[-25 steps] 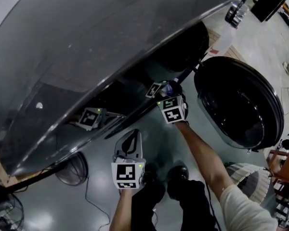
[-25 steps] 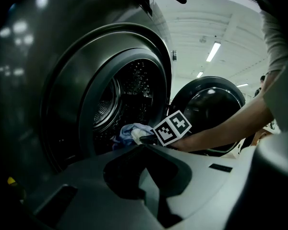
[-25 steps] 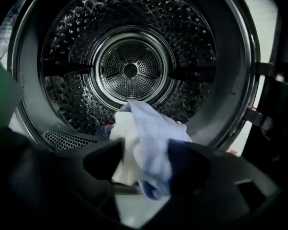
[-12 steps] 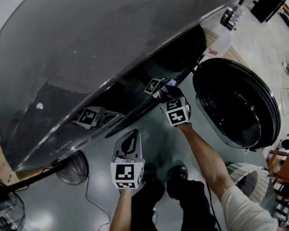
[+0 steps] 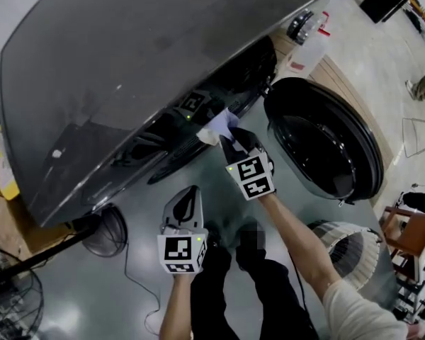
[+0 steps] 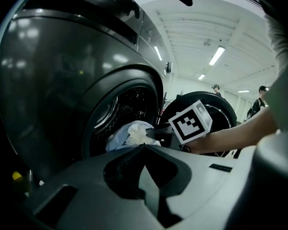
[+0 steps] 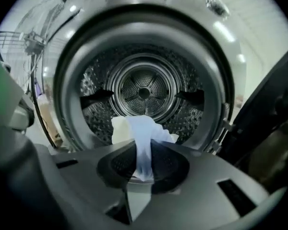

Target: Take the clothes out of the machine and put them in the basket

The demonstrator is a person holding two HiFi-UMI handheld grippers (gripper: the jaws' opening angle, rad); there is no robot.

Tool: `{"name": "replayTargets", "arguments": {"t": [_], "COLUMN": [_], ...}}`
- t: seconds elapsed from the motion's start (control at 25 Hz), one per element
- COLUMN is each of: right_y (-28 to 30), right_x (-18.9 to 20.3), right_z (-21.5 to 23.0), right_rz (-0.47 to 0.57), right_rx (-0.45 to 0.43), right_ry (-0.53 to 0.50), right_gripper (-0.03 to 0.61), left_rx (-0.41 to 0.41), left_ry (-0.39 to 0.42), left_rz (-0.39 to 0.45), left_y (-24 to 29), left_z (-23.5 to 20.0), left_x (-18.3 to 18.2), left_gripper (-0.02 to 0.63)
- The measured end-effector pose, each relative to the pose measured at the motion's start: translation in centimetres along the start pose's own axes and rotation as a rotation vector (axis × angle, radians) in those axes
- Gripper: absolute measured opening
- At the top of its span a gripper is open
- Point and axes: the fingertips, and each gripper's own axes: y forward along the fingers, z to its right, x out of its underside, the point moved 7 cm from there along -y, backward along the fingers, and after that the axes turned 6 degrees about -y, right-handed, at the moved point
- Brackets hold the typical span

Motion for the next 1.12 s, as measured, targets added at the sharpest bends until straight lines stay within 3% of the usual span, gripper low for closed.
{"name": "replayTargets", "arguments": {"t": [0.6,1.12], "right_y": [-16.4,-31.6], "right_x": [-12.0,-24.0], "right_z": [0.9,3.3], "right_rz": [0.048,0.123], "right_rx": [0.025,0.111], "right_ry": [0.062,0.052], "right_gripper": [0.069,0.069], "left_rx": [0.006,-0.003], "left_ry": [0.020,0.063], "left_rz": [0.021,0.101], "left_y": [-6.6,-13.7], "left_z": [5.8,11.1], "left_x": [-13.2,-26.2], "left_gripper": [0.018,0.017]}}
